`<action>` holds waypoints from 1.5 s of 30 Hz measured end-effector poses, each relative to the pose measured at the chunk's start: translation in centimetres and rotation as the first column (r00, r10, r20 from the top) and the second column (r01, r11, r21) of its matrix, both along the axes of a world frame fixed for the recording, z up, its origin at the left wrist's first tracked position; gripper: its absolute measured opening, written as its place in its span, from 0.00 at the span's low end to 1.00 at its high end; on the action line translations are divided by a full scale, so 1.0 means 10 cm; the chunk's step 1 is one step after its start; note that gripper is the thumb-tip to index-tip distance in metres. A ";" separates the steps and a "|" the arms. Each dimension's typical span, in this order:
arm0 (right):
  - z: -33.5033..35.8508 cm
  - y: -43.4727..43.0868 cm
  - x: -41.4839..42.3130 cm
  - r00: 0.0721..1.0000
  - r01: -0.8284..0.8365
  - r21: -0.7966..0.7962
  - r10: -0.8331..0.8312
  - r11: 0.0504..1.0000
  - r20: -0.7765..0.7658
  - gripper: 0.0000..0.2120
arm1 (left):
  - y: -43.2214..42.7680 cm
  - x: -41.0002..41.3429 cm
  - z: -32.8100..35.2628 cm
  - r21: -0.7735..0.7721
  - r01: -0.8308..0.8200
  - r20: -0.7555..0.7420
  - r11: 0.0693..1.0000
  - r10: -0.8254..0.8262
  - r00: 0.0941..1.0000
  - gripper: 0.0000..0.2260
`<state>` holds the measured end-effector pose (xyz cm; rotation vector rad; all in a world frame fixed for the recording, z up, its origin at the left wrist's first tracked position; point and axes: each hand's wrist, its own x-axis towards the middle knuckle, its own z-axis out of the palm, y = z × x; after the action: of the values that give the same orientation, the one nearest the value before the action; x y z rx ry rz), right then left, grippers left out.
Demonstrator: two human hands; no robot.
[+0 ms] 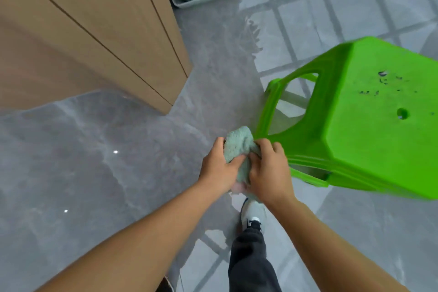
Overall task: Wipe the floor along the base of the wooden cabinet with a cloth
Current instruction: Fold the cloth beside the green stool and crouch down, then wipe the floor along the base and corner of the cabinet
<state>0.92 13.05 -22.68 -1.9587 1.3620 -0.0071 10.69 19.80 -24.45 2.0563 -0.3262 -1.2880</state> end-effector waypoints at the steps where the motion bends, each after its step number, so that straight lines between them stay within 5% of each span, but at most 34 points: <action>1: -0.06 0.16 0.14 1.000 -0.023 0.054 0.023 0.998 0.006 0.09 | 0.23 0.17 -0.02 0.026 -0.017 -0.010 1.000 0.017 1.000 0.13; 11: -0.59 1.64 1.29 0.928 -0.350 0.255 0.298 0.901 0.224 0.12 | 2.14 1.60 -0.34 0.095 -0.095 -0.132 0.991 0.107 0.986 0.10; 20: -2.53 0.98 1.49 0.780 -0.619 0.175 0.625 0.766 0.027 0.14 | 1.66 1.31 -2.43 0.106 -0.401 -0.194 0.910 0.415 0.889 0.11; 23: -3.27 0.35 1.64 0.689 -0.716 0.086 0.721 0.693 -0.069 0.13 | 1.05 1.46 -3.20 -0.018 -0.338 -0.143 0.941 0.332 0.932 0.11; 28: -4.03 -0.84 2.39 0.794 -0.603 -0.235 0.600 0.762 -0.096 0.16 | 0.20 2.13 -3.97 -0.226 -0.441 -0.050 0.869 0.441 0.896 0.06; 31: -4.11 -1.06 2.70 0.752 -0.646 -0.250 0.544 0.722 -0.373 0.29 | 0.43 2.29 -4.10 -0.116 -0.186 0.347 0.976 0.215 0.913 0.03; 33: -4.02 -1.07 2.79 0.636 -0.755 -0.251 0.585 0.605 -0.503 0.33 | 0.78 2.33 -4.09 0.066 -0.028 0.656 0.997 -0.023 0.755 0.11; 35: -3.96 -0.99 2.81 0.603 -0.793 -0.247 0.657 0.557 -0.452 0.31 | 1.08 2.36 -4.03 0.224 -0.080 0.728 0.971 -0.112 0.677 0.30; 39: -4.27 -0.34 2.56 0.715 -0.695 -0.192 0.639 0.693 -0.283 0.41 | 1.39 2.35 -4.12 0.614 0.011 0.355 0.789 -0.289 0.889 0.66; 41: -4.47 -0.03 2.38 0.704 -0.709 -0.216 0.657 0.671 -0.269 0.44 | 1.41 2.32 -4.21 0.612 0.057 0.277 0.789 -0.282 0.919 0.67; 45: -4.63 -0.56 2.36 0.569 -0.820 -0.319 0.736 0.475 -0.367 0.42 | 1.36 2.38 -4.14 0.614 0.099 0.193 0.783 -0.270 0.943 0.68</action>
<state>24.54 7.46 -68.97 -2.9149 0.4099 0.3265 34.45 33.38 -65.87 2.8215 -0.2694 -1.3400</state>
